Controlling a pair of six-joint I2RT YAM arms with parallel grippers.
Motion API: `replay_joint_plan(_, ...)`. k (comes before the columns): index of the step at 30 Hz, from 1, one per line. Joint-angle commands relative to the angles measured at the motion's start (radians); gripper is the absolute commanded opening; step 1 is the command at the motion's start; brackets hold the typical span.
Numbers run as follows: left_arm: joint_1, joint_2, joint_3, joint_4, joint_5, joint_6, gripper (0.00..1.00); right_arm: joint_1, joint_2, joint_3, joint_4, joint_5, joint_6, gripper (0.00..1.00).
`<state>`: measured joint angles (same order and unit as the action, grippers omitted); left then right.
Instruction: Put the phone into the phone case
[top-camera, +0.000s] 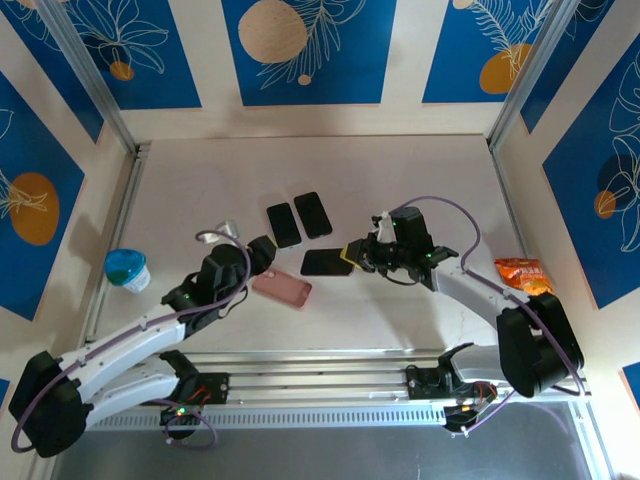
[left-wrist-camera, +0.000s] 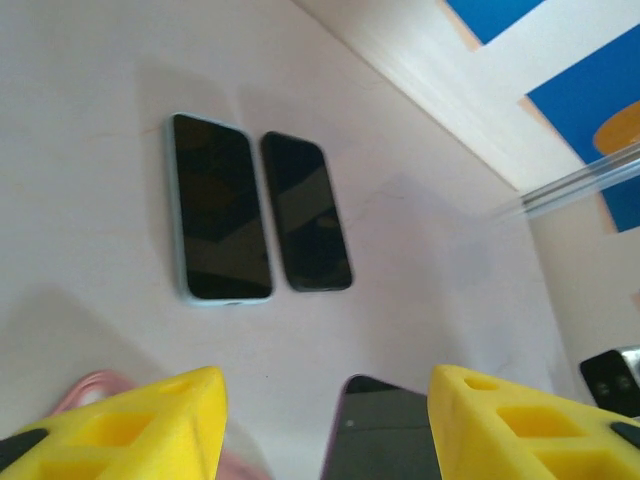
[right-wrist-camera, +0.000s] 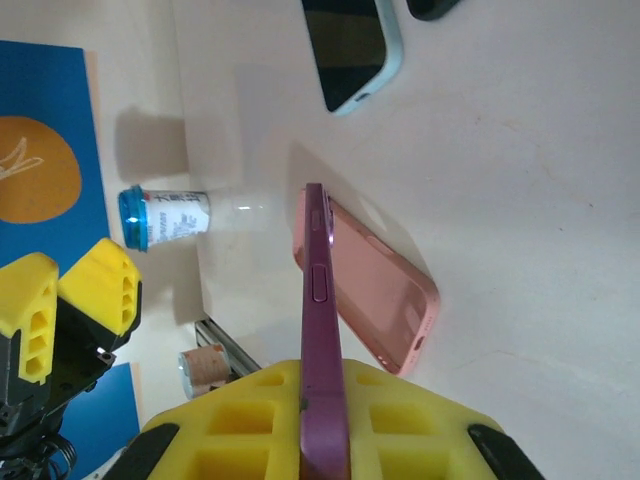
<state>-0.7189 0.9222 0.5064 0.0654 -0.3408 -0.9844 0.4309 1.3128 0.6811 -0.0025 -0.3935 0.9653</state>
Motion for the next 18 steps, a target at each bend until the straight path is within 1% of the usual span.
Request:
replay_joint_plan(1, 0.013, -0.059, -0.04, -0.087, -0.047, 0.019, 0.58, 0.022, 0.039, 0.066, -0.022, -0.04, -0.036, 0.0)
replay_joint_plan(5, 0.024, -0.092, -0.061, -0.138, -0.038, 0.057, 0.62, 0.086, 0.054, 0.078, -0.023, 0.011, -0.033, 0.0)
replay_joint_plan(7, 0.038, -0.079, -0.073, -0.136, -0.018, 0.084, 0.64, 0.132, 0.057, 0.083, -0.046, 0.08, -0.035, 0.0)
replay_joint_plan(8, 0.058, -0.06, -0.077, -0.123, 0.02, 0.095, 0.65, 0.153, 0.064, 0.083, -0.042, 0.102, -0.022, 0.0)
replay_joint_plan(11, 0.141, 0.041, -0.042, -0.107, 0.194, 0.153, 0.64, 0.205, 0.093, 0.076, 0.016, 0.108, 0.034, 0.0)
replay_joint_plan(14, 0.218, 0.161, 0.0, -0.121, 0.306, 0.174, 0.62, 0.256, 0.123, 0.082, 0.054, 0.156, 0.071, 0.0)
replay_joint_plan(18, 0.299, 0.278, -0.015, 0.005, 0.429, 0.171, 0.6, 0.289, 0.176, 0.106, 0.108, 0.174, 0.108, 0.0)
